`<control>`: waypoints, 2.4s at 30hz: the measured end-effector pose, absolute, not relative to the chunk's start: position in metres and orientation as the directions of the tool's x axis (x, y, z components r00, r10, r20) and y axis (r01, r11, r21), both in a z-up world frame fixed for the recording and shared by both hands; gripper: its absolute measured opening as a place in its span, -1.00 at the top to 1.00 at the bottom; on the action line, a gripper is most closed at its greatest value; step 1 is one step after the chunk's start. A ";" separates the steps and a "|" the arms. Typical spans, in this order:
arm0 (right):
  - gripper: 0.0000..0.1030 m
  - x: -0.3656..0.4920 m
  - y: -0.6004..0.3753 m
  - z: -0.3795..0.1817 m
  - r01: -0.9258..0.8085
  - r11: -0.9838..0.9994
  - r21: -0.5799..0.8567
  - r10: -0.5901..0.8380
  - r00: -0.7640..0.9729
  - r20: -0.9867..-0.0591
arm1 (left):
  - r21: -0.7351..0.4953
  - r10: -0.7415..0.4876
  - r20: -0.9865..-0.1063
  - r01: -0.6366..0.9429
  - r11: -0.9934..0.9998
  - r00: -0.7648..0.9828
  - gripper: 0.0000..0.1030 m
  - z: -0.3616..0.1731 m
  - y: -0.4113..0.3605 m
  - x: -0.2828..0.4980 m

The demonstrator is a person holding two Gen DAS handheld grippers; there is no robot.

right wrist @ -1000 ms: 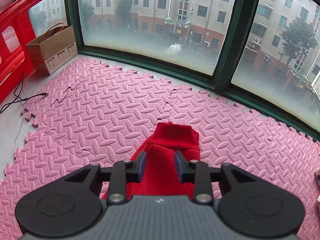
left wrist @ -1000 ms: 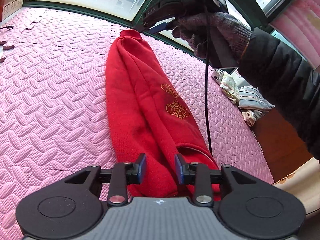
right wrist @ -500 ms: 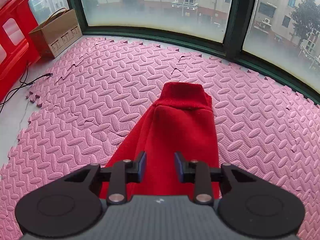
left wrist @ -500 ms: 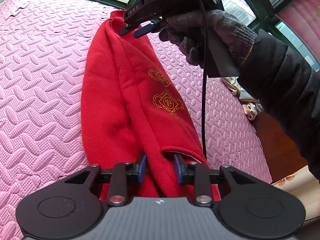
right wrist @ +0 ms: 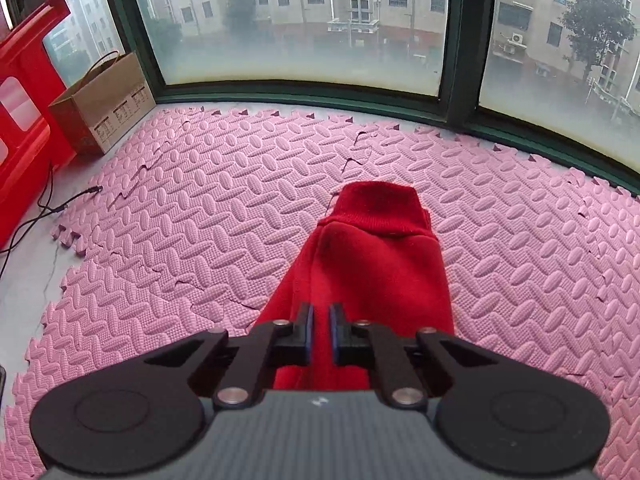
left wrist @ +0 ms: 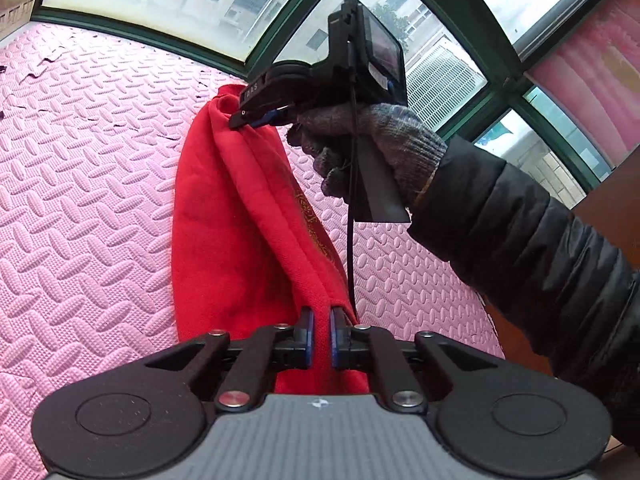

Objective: Fold clothes

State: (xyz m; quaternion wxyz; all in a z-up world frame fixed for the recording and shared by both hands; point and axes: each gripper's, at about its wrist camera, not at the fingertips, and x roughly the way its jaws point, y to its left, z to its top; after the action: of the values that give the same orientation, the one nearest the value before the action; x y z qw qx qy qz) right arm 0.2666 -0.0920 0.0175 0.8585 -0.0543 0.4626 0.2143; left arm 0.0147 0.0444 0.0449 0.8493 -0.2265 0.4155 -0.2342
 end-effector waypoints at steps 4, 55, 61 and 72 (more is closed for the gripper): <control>0.85 0.275 -0.086 0.018 -0.411 0.901 0.138 0.345 0.489 -0.801 | -0.578 -0.554 -0.637 0.144 0.804 0.536 0.83 0.034 0.059 0.018; 0.23 0.056 -0.163 0.021 -0.683 0.729 -0.043 0.356 0.432 -0.829 | -0.254 -0.344 -0.799 0.242 0.937 0.494 0.42 0.004 0.004 0.060; 0.19 0.045 -0.164 0.018 -0.685 0.728 -0.031 0.355 0.416 -0.837 | -0.233 -0.332 -0.800 0.250 0.940 0.500 0.35 0.003 0.001 0.057; 0.19 0.013 -0.167 0.033 -0.684 0.729 0.002 0.401 0.424 -0.812 | -0.211 -0.317 -0.801 0.255 0.943 0.508 0.27 0.001 0.001 0.055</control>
State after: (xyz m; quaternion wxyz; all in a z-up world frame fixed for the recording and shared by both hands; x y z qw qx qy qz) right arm 0.0126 -0.1666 0.0325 0.8272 -0.1670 0.4247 0.3279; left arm 0.0546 0.0007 0.0013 0.8676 -0.0328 0.4680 -0.1649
